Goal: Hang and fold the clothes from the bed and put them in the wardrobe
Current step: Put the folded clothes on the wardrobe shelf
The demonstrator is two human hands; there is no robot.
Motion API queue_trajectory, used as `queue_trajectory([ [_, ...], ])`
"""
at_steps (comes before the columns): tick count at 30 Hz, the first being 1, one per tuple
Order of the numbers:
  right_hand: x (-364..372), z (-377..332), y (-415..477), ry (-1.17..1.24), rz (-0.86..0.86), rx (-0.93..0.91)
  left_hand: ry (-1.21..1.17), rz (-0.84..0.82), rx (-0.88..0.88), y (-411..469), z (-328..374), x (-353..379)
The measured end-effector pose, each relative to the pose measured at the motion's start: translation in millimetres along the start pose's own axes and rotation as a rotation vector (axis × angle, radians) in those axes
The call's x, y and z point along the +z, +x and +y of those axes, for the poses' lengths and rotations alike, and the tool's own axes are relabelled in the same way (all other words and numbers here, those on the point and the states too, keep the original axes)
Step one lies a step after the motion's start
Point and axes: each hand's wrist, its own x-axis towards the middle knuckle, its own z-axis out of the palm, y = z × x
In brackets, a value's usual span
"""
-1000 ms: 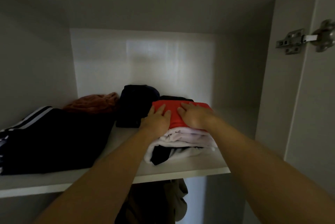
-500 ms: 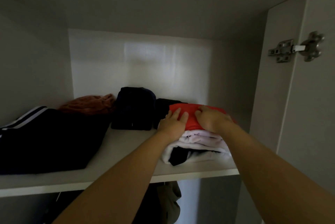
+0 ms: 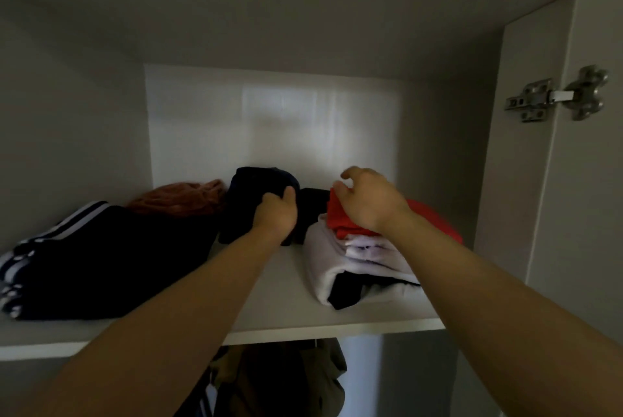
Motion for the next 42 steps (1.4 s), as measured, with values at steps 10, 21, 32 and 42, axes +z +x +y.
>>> queue_trajectory([
  [10, 97, -107, 38, 1.306, -0.383, 0.754, -0.645, -0.203, -0.568, 45, -22, -57],
  [21, 204, -82, 112, 1.605, -0.164, 1.06, -0.881, 0.131, -0.609, 140, -68, -18],
  [32, 184, -93, 130, 1.757, -0.222, 1.079, -0.621, 0.084, -0.487, 160, -43, -19],
  [42, 158, -128, 149, 1.917, -0.028, 0.984, -0.671, 0.085, -0.28, 139, -2, -77],
])
